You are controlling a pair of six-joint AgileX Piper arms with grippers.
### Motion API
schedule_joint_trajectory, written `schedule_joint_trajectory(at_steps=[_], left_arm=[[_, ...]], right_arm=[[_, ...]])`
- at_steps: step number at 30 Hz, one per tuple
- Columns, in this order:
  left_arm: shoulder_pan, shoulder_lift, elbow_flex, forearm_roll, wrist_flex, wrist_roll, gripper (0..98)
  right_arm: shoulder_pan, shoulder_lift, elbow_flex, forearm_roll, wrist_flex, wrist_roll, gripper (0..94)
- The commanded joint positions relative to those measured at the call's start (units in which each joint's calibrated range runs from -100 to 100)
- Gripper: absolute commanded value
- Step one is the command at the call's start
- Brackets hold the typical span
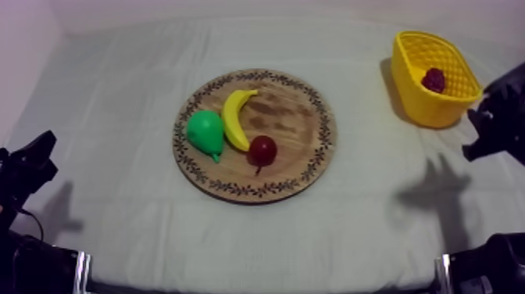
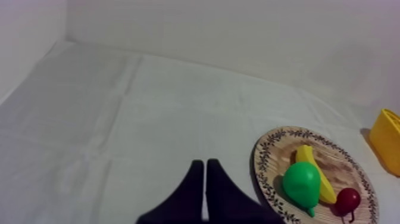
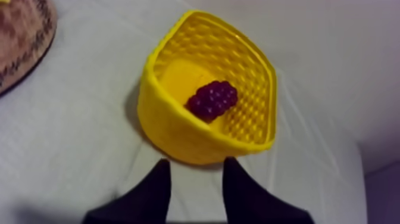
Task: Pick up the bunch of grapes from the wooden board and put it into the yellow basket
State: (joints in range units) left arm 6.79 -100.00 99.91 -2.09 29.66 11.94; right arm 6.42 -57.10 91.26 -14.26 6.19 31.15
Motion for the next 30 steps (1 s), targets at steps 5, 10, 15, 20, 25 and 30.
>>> schedule_joint_trajectory(at_steps=[5, 10, 15, 20, 25, 30], left_arm=[[0.0, 0.0, 0.0, 0.01, 0.0, 0.0, 0.1], [0.0, 0.0, 0.0, 0.01, 0.0, 0.0, 0.1], [0.0, 0.0, 0.0, 0.01, 0.0, 0.0, 0.1], [0.0, 0.0, 0.0, 0.01, 0.0, 0.0, 0.1], [0.0, 0.0, 0.0, 0.01, 0.0, 0.0, 0.1], [0.0, 0.0, 0.0, 0.01, 0.0, 0.0, 0.1]], right_arm=[[0.0, -12.7, 7.3, 3.8, 3.0, -5.2, 14.4], [-0.5, -19.0, 8.2, 4.7, 9.0, -8.4, 6.1], [-1.6, -27.3, 8.5, 8.0, 18.8, -14.9, 1.5], [-2.2, -34.1, 8.5, 11.9, 25.8, -24.1, 0.6], [-2.2, -37.8, 8.5, 12.7, 27.7, -27.5, 0.4], [-2.4, -38.5, 8.5, 12.9, 30.2, -26.3, 0.5]])
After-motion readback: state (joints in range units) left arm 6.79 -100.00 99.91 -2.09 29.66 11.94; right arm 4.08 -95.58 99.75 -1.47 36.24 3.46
